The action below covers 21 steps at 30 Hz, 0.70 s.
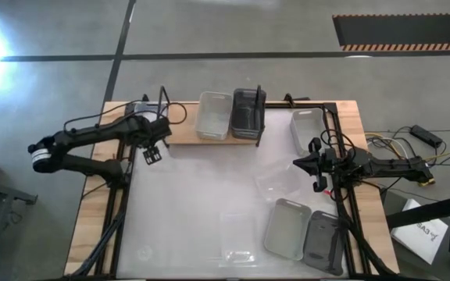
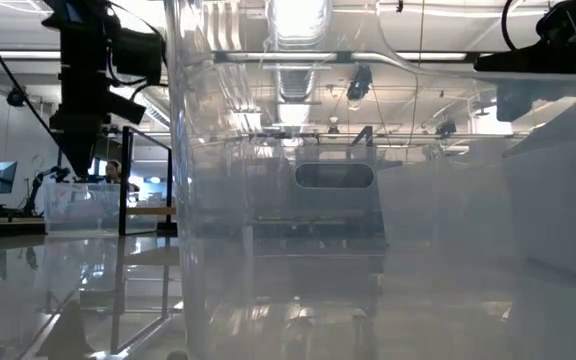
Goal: Stack baskets on shelf by color
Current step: Put the top transparent bin on the shelf
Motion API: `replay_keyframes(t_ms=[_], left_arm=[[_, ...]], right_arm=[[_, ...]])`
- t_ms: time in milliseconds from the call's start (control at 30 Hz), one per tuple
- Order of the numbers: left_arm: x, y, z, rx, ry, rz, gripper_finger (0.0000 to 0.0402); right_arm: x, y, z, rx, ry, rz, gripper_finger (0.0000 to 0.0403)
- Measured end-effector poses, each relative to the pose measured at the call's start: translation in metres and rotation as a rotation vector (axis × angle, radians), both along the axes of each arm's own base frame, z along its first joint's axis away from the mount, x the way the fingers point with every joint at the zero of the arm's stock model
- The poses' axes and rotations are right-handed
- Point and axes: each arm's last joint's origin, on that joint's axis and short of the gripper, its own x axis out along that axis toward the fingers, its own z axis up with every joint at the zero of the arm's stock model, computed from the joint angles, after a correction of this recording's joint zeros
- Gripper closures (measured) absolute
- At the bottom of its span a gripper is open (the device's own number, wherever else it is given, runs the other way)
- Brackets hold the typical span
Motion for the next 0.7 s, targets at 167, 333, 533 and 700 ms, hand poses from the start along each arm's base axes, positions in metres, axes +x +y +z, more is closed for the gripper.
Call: replay_keyframes(t_ms=[167, 333, 533, 700], left_arm=[[-0.003, 0.006, -0.019, 0.006, 0.033, -0.091, 0.0145], [-0.007, 0.004, -0.035, -0.007, 0.072, -0.138, 0.0178], [-0.003, 0.004, -0.028, -0.018, 0.034, -0.150, 0.0278], [0.002, 0.003, -0.019, -0.092, -0.041, -0.166, 0.0381]], right_arm=[[0.000, 0.000, 0.000, 0.002, 0.000, 0.000, 0.0394], [0.000, 0.000, 0.000, 0.023, 0.001, 0.003, 0.0394], [0.000, 0.000, 0.000, 0.028, 0.004, 0.004, 0.0394], [0.000, 0.000, -0.001, 0.027, 0.004, 0.004, 0.0394]])
